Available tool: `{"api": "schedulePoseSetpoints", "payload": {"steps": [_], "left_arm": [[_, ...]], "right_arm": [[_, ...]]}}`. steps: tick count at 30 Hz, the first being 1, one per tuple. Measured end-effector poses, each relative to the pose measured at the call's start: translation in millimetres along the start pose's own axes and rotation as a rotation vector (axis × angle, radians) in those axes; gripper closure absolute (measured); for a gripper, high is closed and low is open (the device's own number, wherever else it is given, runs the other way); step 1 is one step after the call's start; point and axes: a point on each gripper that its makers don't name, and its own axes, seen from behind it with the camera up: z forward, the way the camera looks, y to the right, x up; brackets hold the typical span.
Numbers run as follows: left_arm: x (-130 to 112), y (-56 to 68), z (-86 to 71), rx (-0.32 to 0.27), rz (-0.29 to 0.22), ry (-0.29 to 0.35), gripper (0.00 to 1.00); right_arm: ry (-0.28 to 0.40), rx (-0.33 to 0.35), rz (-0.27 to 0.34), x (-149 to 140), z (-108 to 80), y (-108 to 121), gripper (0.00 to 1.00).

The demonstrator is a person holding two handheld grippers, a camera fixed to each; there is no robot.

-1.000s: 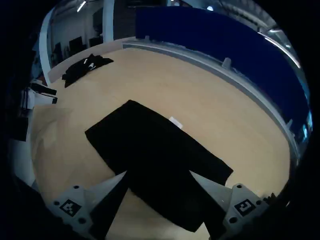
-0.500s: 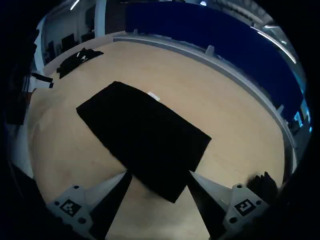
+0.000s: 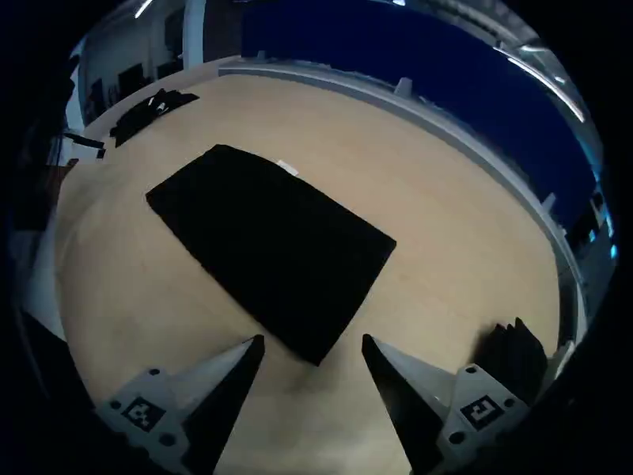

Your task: Fold towel

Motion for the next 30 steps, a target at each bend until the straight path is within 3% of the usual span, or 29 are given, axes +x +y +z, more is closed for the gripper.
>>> {"api": "schedulePoseSetpoints", "payload": {"steps": [14, 30], "left_arm": [[1, -0.2, -5.1, 0.0, 0.0, 0.006, 0.07], [-2, 0.4, -8.5, -0.002, 0.002, 0.008, 0.07]], "right_arm": [[-0.04, 0.05, 0.028, -18, 5.1, -1, 0.64], [-0.046, 0.048, -0.015, -18, 9.0, -1, 0.93]]}}
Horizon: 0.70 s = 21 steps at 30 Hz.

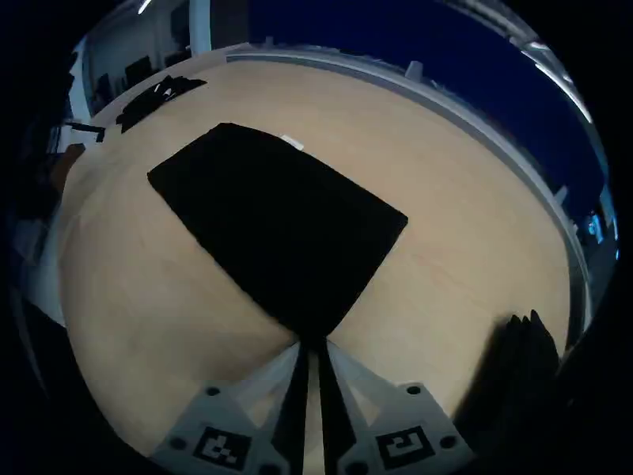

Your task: Fold towel

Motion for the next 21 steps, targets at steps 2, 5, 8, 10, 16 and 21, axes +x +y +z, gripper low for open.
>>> {"api": "schedulePoseSetpoints", "payload": {"steps": [2, 5, 8, 10, 16, 21], "left_arm": [[0, 0.2, -0.2, 0.0, 0.001, 0.0, 0.07], [1, 0.9, -0.8, -0.002, 0.0, 0.002, 0.07], [2, 0.7, -0.8, -0.002, -0.002, 0.003, 0.07], [2, 0.4, -0.5, -0.002, -0.003, 0.006, 0.08], [4, 0.2, -2.5, -0.003, -0.011, 0.015, 0.07], [5, -0.7, -4.3, -0.002, -0.016, 0.022, 0.07]], "right_arm": [[0.004, -0.002, -0.002, 1, -0.6, 0, 0.94], [0.015, -0.008, -0.007, 5, -2.8, 2, 0.94], [0.036, -0.017, -0.015, 14, -7.6, 3, 0.94], [0.053, -0.021, -0.022, 21, -12.3, 4, 0.94], [0.111, -0.029, -0.049, 50, -24.6, 5, 0.94], [0.15, -0.028, -0.075, 78, -29.4, 4, 0.94]]}}
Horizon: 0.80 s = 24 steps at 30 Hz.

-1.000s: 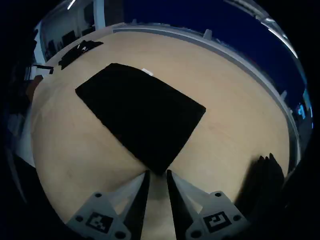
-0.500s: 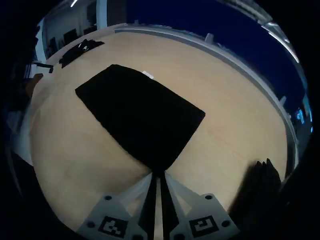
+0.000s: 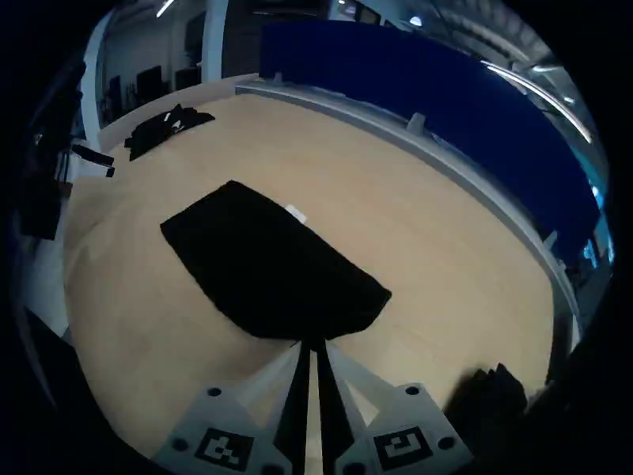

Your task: Fold towel

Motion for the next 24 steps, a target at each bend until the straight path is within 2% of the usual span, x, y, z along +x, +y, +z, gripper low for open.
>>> {"api": "schedulePoseSetpoints", "payload": {"steps": [11, 24], "left_arm": [[-2, -1.7, -4.5, 0.001, -0.018, 0.008, 0.07], [-1, -1.8, -9.8, 0.002, -0.039, 0.018, 0.07]], "right_arm": [[0.072, 0.028, -0.102, 65, 0.4, -17, 0.94], [0.096, 0.081, -0.173, 98, 6.6, -40, 0.94]]}}
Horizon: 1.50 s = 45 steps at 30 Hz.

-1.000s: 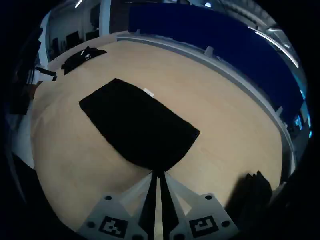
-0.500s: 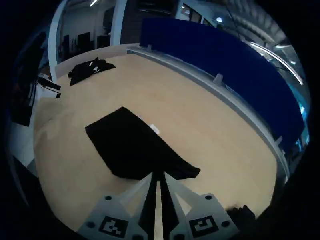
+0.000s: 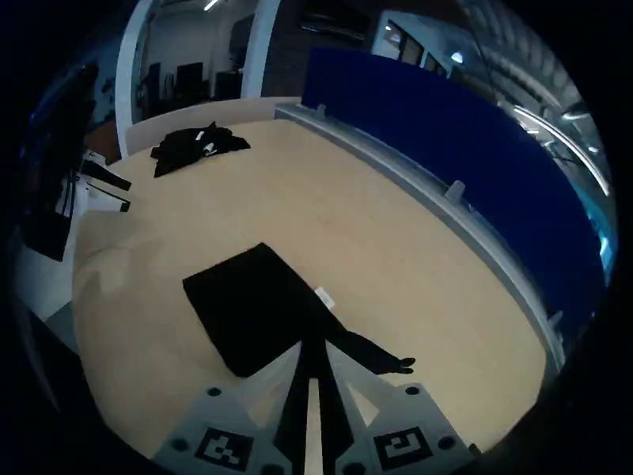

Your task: Fold towel

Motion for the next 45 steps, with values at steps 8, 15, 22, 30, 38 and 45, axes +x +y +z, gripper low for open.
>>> {"api": "schedulePoseSetpoints", "payload": {"steps": [8, 15, 22, 30, 38, 45], "left_arm": [[2, -5.7, -5.0, 0.015, -0.032, 0.021, 0.07], [2, -9.8, -10.2, 0.027, -0.058, 0.039, 0.07], [-4, -14.2, -13.2, 0.034, -0.083, 0.04, 0.07], [-6, -16.6, -13.1, 0.031, -0.088, 0.041, 0.07], [-5, -17.1, -10.9, 0.025, -0.077, 0.037, 0.07], [-3, -16.9, -9.6, 0.02, -0.073, 0.038, 0.07]], "right_arm": [[0.015, 0.072, -0.085, 37, 31.7, -30, 0.94], [0.012, 0.149, -0.132, 54, 66.2, -76, 0.94], [-0.038, 0.216, -0.114, 35, 102.8, -126, 0.94], [-0.067, 0.236, -0.071, 22, 109.8, -143, 0.89], [-0.055, 0.235, -0.036, 26, 101.2, -137, 0.49], [-0.066, 0.192, -0.019, 17, 94.4, -120, 0.37]]}}
